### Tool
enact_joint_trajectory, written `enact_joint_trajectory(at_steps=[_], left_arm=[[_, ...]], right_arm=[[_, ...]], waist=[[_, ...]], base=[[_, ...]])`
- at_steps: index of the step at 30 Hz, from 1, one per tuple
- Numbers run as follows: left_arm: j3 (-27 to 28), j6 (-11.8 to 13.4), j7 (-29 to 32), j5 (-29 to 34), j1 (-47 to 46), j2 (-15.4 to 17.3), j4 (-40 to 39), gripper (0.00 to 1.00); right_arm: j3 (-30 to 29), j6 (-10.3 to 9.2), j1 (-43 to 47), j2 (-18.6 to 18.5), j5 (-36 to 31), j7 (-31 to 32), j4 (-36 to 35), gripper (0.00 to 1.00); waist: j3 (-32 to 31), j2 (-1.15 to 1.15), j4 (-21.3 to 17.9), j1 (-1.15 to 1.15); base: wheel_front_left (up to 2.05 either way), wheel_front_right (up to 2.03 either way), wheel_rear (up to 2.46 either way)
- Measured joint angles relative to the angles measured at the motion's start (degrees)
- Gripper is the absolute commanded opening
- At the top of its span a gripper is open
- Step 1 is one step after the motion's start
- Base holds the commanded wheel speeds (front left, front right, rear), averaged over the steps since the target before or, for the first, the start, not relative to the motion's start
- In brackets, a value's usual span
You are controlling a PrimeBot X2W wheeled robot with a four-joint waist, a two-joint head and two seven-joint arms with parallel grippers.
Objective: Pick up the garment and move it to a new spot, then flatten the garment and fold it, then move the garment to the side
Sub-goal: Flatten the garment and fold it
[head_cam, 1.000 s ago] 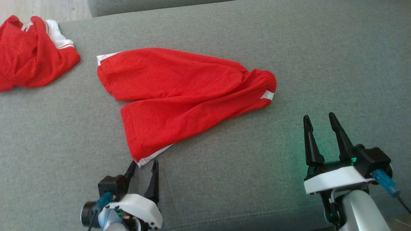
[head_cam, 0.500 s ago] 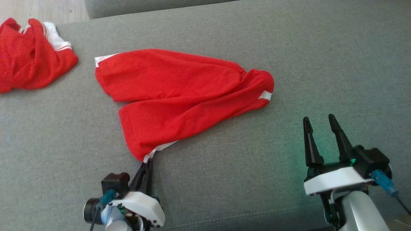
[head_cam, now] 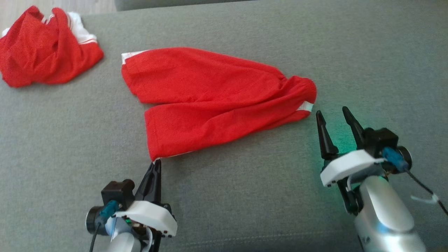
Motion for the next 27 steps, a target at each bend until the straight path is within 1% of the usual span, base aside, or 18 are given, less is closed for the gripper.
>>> enact_joint_trajectory(at_steps=[9,15,16,17,18,19,21,23,24,25,26,27], left_arm=[[0.29,-0.01,0.00,0.01,-0.05,-0.01,-0.58,0.00],[0.78,-0.01,0.00,0.02,-0.11,-0.01,-0.75,0.00],[0.93,-0.01,0.00,0.02,-0.13,-0.01,-0.75,0.00],[1.07,-0.01,0.00,0.02,-0.16,-0.01,-0.76,0.00],[1.15,-0.01,0.00,0.02,-0.18,-0.01,-0.80,0.00],[1.19,-0.01,0.00,0.02,-0.18,-0.01,-0.83,0.00],[1.20,-0.01,0.00,0.02,-0.18,-0.01,-0.87,0.00],[1.21,0.00,0.00,0.02,-0.18,-0.01,-0.92,0.00],[1.24,0.00,0.00,0.02,-0.18,-0.01,-0.92,0.00],[1.27,0.00,0.00,0.02,-0.18,-0.01,-0.92,0.00],[1.31,0.00,0.00,0.02,-0.18,-0.01,-0.96,0.00],[1.34,0.00,0.00,0.02,-0.18,-0.01,-0.97,0.00]], right_arm=[[2.49,0.00,-8.71,-1.67,2.37,0.43,13.85,1.00],[8.49,0.00,-12.07,-1.77,4.59,0.36,19.40,1.00],[9.39,0.00,-12.44,-1.78,5.13,0.35,19.85,0.98],[10.28,0.00,-12.87,-1.85,5.50,0.29,20.34,0.82],[11.26,0.00,-13.19,-2.05,5.87,0.27,20.57,0.59],[12.17,0.00,-13.42,-2.30,6.33,0.26,20.74,0.48],[14.18,0.00,-13.92,-2.89,7.54,0.11,21.11,0.38],[15.64,0.00,-14.21,-3.36,8.65,-0.12,21.20,0.31],[16.37,0.00,-14.22,-3.49,9.17,-0.12,21.26,0.25],[16.99,0.00,-14.22,-3.55,9.69,-0.13,21.29,0.15],[17.64,0.00,-14.22,-3.64,10.21,-0.13,21.29,0.00],[18.26,0.00,-14.26,-3.77,10.71,-0.13,21.29,0.00]], waist=[[2.00,0.00,1.81,0.00],[2.79,0.00,2.28,0.00],[2.85,0.00,2.28,0.00],[2.88,0.00,2.27,0.00],[2.90,0.00,2.26,0.00],[2.90,0.00,2.25,0.00],[2.88,0.00,2.21,0.00],[2.87,0.00,2.14,0.00],[2.86,0.00,2.09,0.00],[2.86,0.00,2.03,0.00],[2.86,0.00,1.97,0.00],[2.87,0.00,1.92,0.00]], base=[[0.00,0.00,0.00],[0.00,0.00,0.00],[0.00,0.00,0.00],[0.00,0.00,0.00],[0.00,0.00,0.00],[0.00,0.00,0.00],[0.00,0.00,0.00],[0.00,0.00,0.00],[0.00,0.00,0.00],[0.00,0.00,0.00],[0.00,0.00,0.00],[0.00,0.00,0.00]])
